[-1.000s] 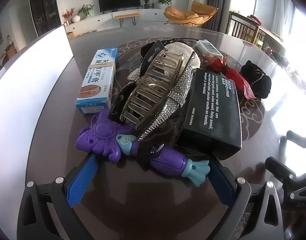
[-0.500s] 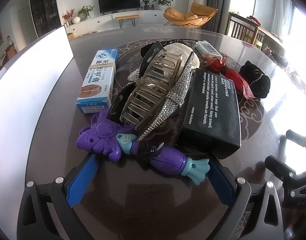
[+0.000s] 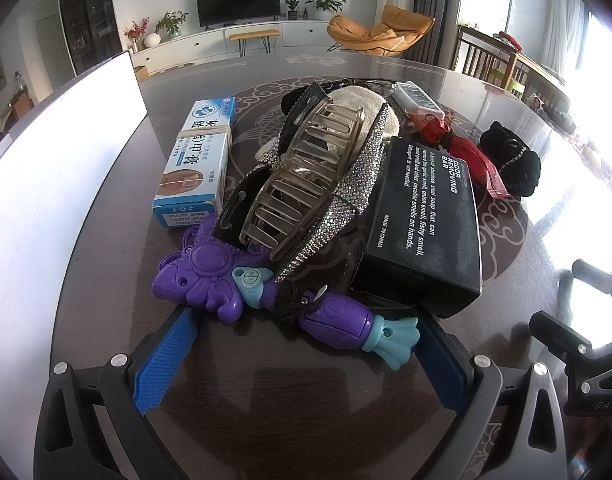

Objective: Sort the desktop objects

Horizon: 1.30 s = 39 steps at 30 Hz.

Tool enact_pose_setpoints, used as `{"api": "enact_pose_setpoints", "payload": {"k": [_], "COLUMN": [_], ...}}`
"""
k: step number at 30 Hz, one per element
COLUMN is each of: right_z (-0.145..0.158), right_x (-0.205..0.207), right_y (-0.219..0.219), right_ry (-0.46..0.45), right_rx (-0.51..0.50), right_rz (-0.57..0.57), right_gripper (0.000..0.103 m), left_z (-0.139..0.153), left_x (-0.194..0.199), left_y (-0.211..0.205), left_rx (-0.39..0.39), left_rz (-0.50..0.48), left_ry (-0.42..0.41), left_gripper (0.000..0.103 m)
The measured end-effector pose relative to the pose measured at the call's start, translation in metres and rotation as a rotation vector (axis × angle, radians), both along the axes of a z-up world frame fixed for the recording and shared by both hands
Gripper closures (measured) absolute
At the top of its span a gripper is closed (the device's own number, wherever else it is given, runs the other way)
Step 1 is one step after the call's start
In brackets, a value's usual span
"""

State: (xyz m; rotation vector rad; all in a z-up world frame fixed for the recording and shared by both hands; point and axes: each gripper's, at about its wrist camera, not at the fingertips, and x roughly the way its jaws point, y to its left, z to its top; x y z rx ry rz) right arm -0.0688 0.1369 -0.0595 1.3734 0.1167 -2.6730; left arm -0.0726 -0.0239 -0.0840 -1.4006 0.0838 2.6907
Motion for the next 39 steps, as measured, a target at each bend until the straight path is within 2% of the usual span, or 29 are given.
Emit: {"api": "enact_pose_setpoints", "payload": {"k": [39], "right_z": [0.0020], "right_x": [-0.0008], "right_y": [0.0003], "right_ry": [0.004], "right_rx": [-0.009], "right_rz": [-0.001], "right_gripper": [0.000], "left_z": [0.0006], "left_x": [0.0006], "left_y": [-0.0002], "left_rx": [0.000], "left_rz": [0.000], "left_ry": [0.000], "left_gripper": [0.000]}}
